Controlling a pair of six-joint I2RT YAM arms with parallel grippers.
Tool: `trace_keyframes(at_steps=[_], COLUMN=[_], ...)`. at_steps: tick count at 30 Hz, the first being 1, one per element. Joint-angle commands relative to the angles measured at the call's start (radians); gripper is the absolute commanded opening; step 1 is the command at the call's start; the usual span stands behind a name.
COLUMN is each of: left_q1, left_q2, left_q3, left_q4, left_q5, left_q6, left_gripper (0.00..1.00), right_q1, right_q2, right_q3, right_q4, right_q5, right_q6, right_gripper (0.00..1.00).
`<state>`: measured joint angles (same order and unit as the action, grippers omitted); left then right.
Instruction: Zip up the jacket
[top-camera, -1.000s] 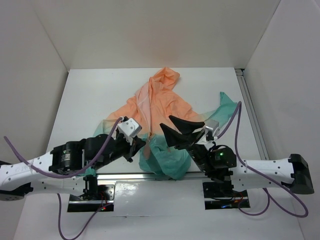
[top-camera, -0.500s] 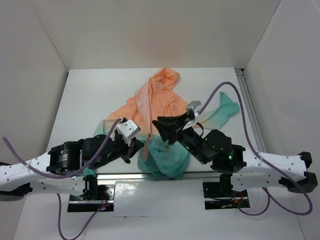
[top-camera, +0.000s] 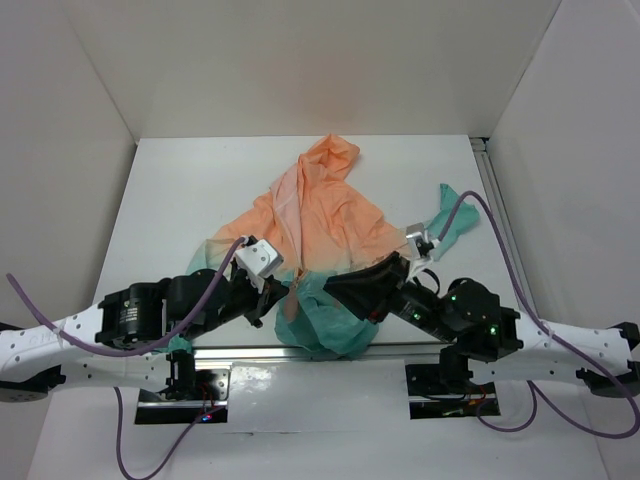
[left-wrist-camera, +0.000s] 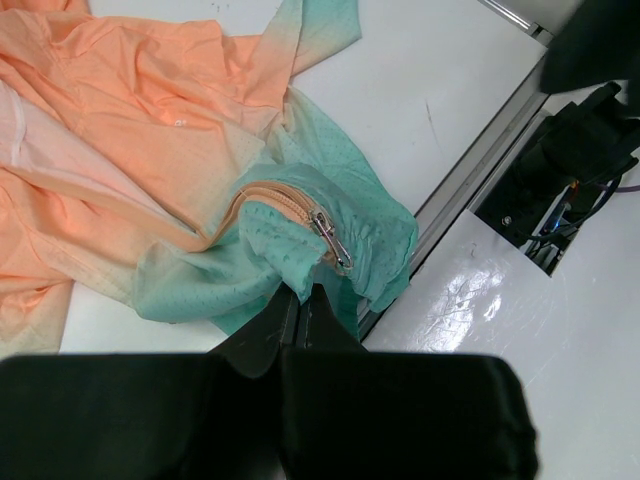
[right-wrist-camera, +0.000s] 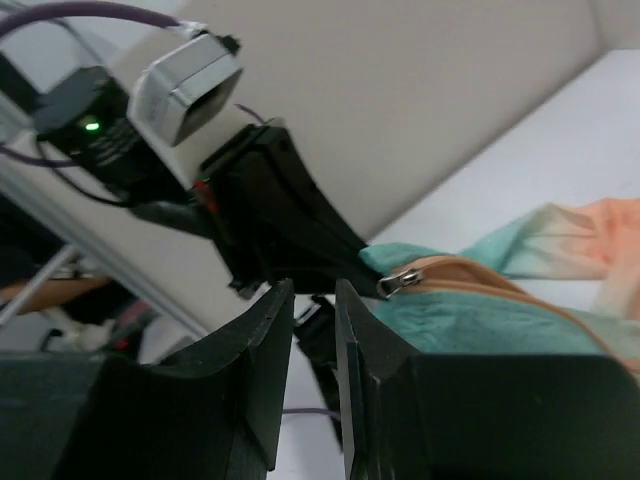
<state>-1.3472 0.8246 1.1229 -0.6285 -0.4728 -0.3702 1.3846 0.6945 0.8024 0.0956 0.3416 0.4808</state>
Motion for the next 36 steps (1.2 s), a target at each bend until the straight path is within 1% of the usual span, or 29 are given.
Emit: trace_keyframes(at_steps=[1, 2, 4, 5, 7, 8, 9, 12, 15, 18, 25, 28, 29, 30, 32, 36], left_q1=[-0.004, -0.004, -0.004, -0.004, -0.004, -0.004, -0.004, -0.004, -0.004, -0.004, -0.004, -0.004, -0.004, -0.004, -0.004, -0.004], left_q2=[-0.016, -0.016, -0.007, -0.007, -0.007, -0.007, -0.007, 0.002, 0.002, 0.002, -0.007, -0.007, -0.007, -0.016, -0.016, -0.016], left_q3=[0.003, 0.003, 0.003, 0.003, 0.012, 0.012, 0.012, 0.012, 0.012, 0.012, 0.003, 0.003, 0.003, 0.003, 0.003, 0.003], left_q4=[0.046, 0.046, 0.046, 0.046, 0.046, 0.046, 0.046, 0.046, 0.046, 0.046, 0.055, 0.055, 0.055, 0.055, 0.055, 0.055], left_q5=[0.002, 0.002, 0.002, 0.002, 0.002, 0.011, 0.011, 0.011, 0.011, 0.020, 0.020, 0.020, 0.020, 0.020, 0.020, 0.020], left_q6=[-0.004, -0.004, -0.004, -0.004, 0.005, 0.005, 0.005, 0.005, 0.005, 0.005, 0.005, 0.005, 0.005, 0.005, 0.005, 0.005], left_gripper=[0.00, 0.00, 0.00, 0.00, 0.00, 0.00, 0.00, 0.00, 0.00, 0.00, 0.00, 0.00, 0.00, 0.00, 0.00, 0.00], right_q1=[-0.002, -0.002, -0.002, -0.002, -0.002, -0.002, -0.002, -0.002, -0.002, -0.012, -0.053, -0.053, -0.053, -0.053, -0.053, -0.053], right_q2=[-0.087, -0.099, -0.099, -0.099, -0.069, -0.056, -0.044, -0.012, 0.011, 0.034, 0.158, 0.215, 0.236, 0.246, 0.258, 0.267], right_q3=[-0.132, -0.214, -0.296, -0.305, -0.327, -0.350, -0.350, -0.396, -0.405, -0.405, -0.396, -0.367, -0.367, -0.367, -0.367, -0.367], right_q4=[0.277, 0.406, 0.510, 0.559, 0.602, 0.662, 0.682, 0.780, 0.831, 0.842, 0.880, 0.837, 0.837, 0.851, 0.851, 0.862], right_q5=[-0.142, -0.174, -0.194, -0.205, -0.205, -0.220, -0.220, -0.220, -0.208, -0.173, -0.197, -0.176, -0.176, -0.176, -0.167, -0.156], right_q6=[0.140, 0.180, 0.225, 0.235, 0.258, 0.275, 0.286, 0.286, 0.276, 0.260, 0.260, 0.260, 0.260, 0.260, 0.260, 0.251], right_gripper=[0.30, 0.30, 0.30, 0.30, 0.30, 0.30, 0.30, 0.30, 0.30, 0.30, 0.30, 0.18, 0.14, 0.06, 0.03, 0.02])
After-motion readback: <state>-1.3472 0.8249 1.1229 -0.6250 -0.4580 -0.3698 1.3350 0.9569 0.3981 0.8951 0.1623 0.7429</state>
